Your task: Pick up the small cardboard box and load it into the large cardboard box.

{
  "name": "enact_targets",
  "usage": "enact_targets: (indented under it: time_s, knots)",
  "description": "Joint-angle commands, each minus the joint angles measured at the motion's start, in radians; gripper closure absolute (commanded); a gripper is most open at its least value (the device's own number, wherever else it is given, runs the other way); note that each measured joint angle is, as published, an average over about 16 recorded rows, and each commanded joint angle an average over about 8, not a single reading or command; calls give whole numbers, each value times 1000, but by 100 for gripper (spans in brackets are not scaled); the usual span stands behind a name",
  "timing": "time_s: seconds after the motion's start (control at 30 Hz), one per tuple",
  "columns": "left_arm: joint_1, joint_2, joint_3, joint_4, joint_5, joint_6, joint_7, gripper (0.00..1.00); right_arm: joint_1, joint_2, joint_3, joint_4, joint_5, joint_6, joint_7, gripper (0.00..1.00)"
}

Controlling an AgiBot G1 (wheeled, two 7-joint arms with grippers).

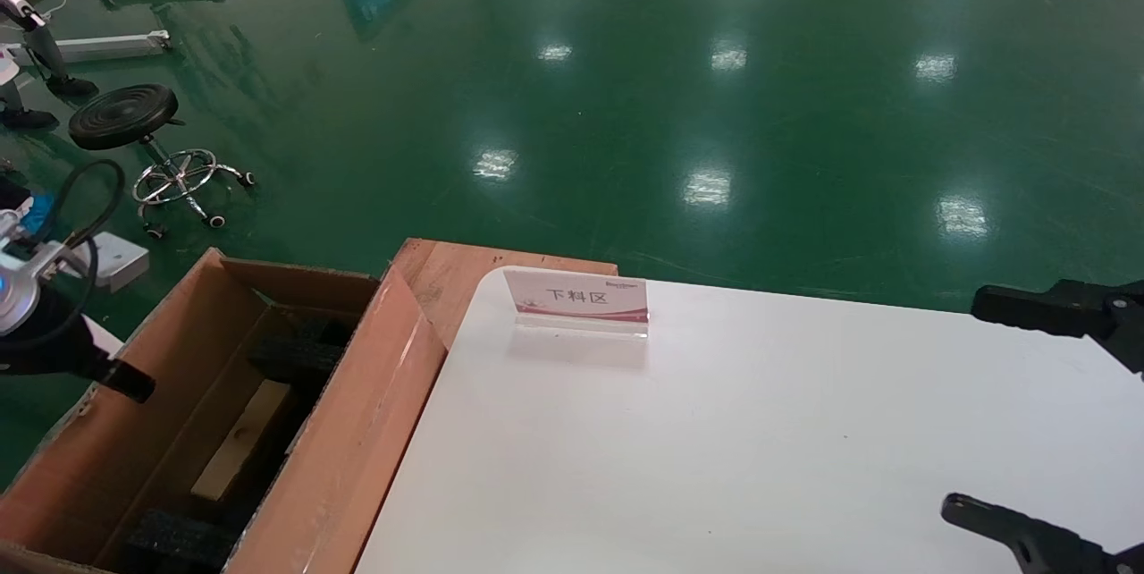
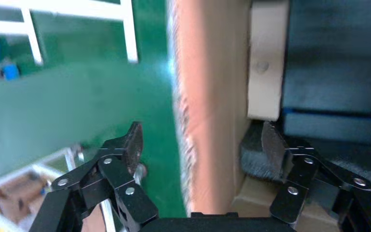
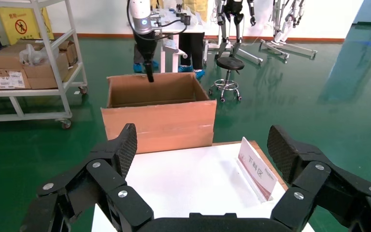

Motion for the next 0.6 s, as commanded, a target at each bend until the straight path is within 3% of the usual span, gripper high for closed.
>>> enact_targets:
  time_s: [0.03, 0.6]
  knots:
    - [-4, 6, -5, -10, 1, -9, 3, 0, 0, 0, 0, 0, 0, 0, 0, 0]
    - [-66, 9, -96, -162, 3, -243, 153, 0, 0, 0, -1, -1, 1, 0, -1, 0]
